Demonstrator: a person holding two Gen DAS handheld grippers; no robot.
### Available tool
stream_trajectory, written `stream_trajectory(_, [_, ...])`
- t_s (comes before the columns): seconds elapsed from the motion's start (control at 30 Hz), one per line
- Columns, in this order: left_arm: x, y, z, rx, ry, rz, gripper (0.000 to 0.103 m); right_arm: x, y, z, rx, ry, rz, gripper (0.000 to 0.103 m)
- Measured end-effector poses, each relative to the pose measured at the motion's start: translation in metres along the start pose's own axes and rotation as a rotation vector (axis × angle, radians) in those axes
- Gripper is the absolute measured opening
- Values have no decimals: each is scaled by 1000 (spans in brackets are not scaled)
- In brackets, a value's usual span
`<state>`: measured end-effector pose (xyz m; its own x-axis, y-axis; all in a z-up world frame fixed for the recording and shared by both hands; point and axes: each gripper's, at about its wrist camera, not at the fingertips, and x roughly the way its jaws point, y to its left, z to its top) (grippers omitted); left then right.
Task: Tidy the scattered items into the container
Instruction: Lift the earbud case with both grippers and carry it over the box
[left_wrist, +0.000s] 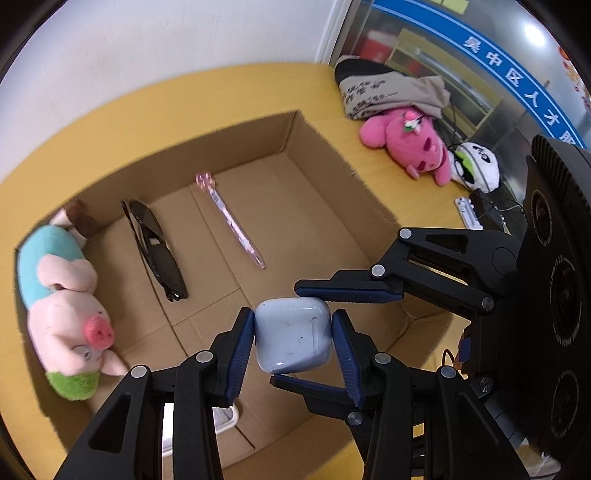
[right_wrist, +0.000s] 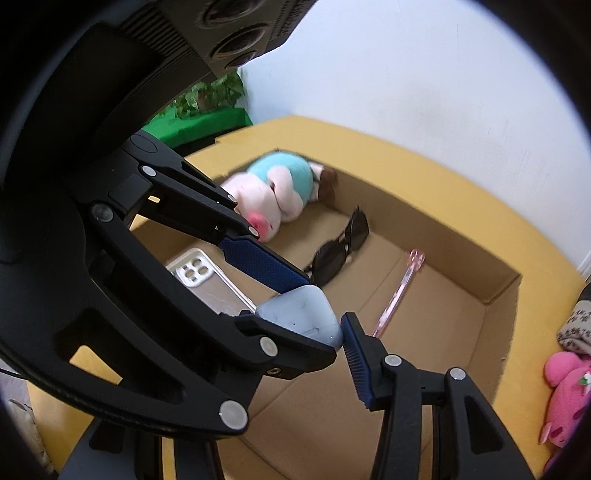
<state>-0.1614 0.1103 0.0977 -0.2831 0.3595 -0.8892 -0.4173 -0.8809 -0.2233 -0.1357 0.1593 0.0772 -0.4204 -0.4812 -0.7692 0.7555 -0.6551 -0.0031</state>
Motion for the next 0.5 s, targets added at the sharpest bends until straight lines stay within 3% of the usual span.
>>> stream_trajectory(0.5, [96,46,6,-148,178,-131,45,89,-40,-21,186,264,97,47])
